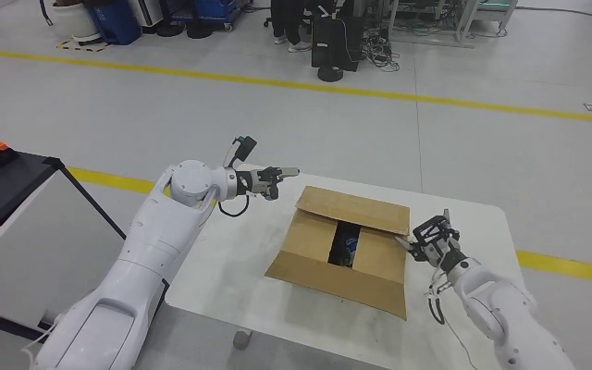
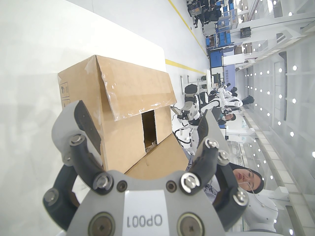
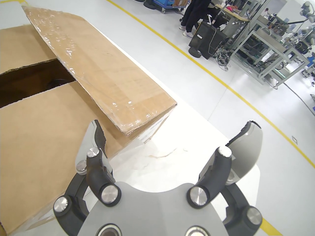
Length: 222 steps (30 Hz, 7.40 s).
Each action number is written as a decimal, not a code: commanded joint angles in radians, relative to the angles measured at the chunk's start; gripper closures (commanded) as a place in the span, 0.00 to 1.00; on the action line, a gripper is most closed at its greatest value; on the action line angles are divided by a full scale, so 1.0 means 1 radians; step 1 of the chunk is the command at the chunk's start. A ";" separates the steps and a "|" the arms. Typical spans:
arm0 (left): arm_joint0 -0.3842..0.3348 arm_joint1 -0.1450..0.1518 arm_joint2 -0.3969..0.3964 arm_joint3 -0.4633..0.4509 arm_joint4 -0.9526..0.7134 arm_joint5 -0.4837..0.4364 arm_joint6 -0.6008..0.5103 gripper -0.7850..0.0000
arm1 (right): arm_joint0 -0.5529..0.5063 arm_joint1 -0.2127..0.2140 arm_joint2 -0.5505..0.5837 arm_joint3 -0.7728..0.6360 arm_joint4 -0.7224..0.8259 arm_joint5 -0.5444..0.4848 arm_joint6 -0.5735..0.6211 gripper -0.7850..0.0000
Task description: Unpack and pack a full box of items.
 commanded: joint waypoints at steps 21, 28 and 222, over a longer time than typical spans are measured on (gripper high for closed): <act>0.000 0.000 0.000 0.000 0.000 0.000 0.000 0.00 | 0.198 -0.057 -0.052 0.082 0.319 0.134 -0.024 0.00; 0.000 0.000 0.000 0.000 0.000 0.000 0.000 0.00 | 0.180 -0.053 -0.002 0.068 0.548 -0.028 0.157 0.00; 0.000 0.000 0.000 0.000 0.000 0.000 0.000 0.00 | 0.077 -0.155 0.261 -0.168 0.311 -0.615 0.273 0.00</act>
